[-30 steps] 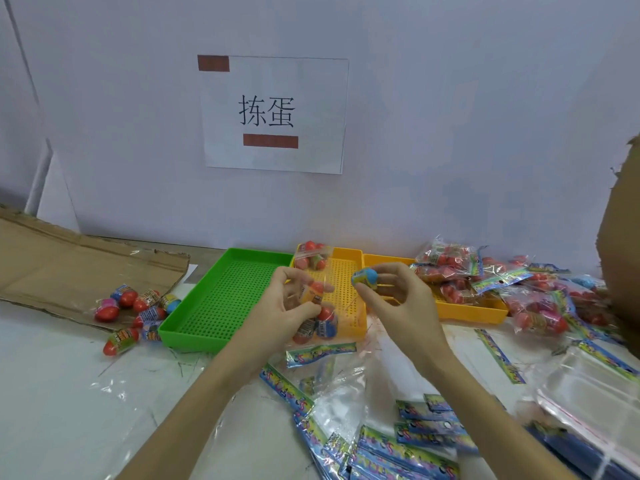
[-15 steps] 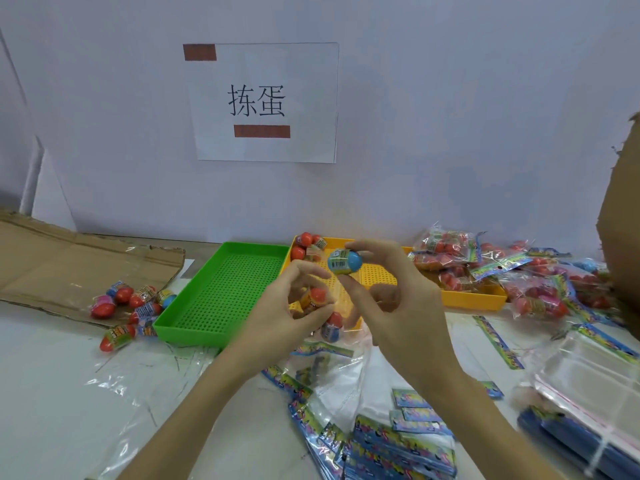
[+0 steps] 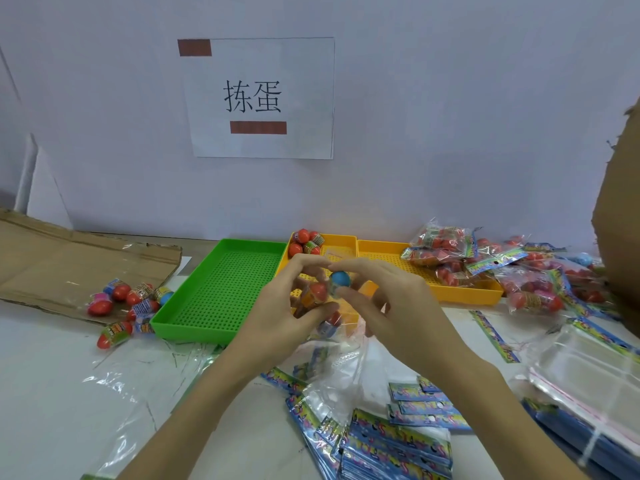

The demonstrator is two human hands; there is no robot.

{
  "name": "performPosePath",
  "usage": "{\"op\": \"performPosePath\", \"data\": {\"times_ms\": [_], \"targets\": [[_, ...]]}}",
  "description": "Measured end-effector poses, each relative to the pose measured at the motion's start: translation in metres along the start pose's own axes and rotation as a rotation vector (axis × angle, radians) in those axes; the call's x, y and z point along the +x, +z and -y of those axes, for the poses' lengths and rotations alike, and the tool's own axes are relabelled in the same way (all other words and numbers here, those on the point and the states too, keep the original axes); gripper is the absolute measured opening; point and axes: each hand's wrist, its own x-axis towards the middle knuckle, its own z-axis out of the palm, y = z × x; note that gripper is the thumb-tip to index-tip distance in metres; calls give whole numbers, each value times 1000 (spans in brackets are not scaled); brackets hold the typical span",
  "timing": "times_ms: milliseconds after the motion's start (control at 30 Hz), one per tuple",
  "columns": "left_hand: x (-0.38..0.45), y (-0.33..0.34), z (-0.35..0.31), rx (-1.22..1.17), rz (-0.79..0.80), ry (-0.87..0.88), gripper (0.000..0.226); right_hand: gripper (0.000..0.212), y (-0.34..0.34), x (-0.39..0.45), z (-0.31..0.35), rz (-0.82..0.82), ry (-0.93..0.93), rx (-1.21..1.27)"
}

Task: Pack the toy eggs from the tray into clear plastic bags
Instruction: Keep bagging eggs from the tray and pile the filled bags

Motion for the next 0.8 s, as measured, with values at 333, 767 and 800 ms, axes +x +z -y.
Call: {"op": "performPosePath", "data": {"times_ms": [333, 767, 800], "targets": [[0, 3, -5, -172, 18, -37, 43, 21, 0, 0, -1, -40, -29, -92], [-1, 4, -7, -194, -32, -40, 46, 33, 0, -1, -2, -113, -22, -173], [-2, 5, -7, -199, -28, -44, 45, 35, 1, -1, -3, -97, -23, -152]]}}
